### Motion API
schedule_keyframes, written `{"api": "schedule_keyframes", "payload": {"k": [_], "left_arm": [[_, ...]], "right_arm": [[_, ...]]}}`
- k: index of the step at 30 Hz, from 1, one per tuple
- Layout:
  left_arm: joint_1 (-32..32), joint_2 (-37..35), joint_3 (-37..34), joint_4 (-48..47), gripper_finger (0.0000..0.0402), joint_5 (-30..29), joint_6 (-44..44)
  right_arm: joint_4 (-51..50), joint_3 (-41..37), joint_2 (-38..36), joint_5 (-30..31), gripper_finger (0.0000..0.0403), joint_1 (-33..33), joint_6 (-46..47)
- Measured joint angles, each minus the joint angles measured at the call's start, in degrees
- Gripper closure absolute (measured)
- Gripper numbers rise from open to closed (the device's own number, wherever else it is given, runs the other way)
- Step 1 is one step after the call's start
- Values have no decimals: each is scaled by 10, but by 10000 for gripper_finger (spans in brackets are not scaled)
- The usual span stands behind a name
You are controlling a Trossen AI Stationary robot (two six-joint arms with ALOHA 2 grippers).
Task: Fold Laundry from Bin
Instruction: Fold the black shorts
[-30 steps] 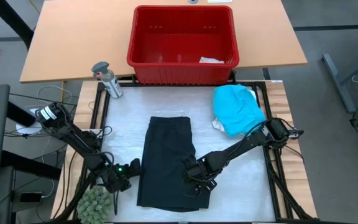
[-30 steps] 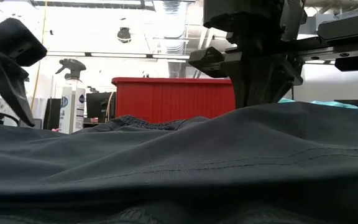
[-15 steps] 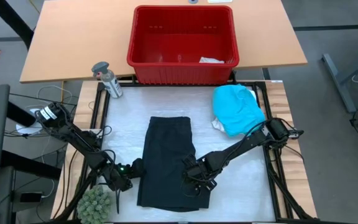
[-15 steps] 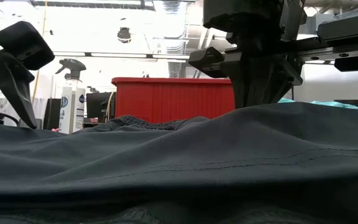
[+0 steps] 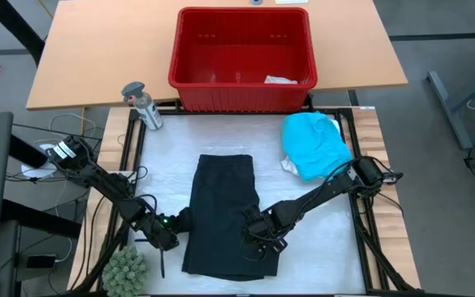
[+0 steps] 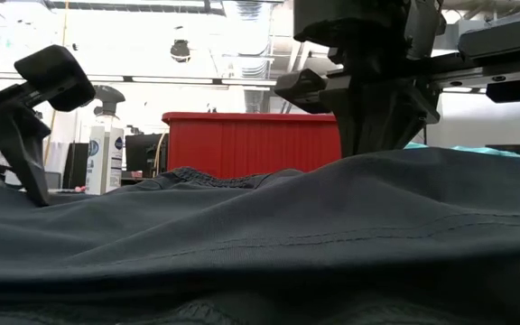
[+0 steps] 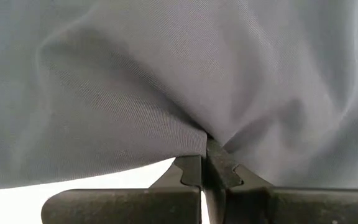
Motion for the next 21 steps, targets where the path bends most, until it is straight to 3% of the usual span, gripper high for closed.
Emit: {"api": "schedule_keyframes", "payload": {"k": [3,14,21], "left_arm": [[0,0,0,1,394,0,-36],[0,0,39,-3,401,-18,-211],[2,0,42,-26,401,-18,-420]], "right_arm": [[0,0,0,0,382,0,16],[-1,0,-3,-47,382,0,127],[-10,9,-4,-117,382,-16,232]]}}
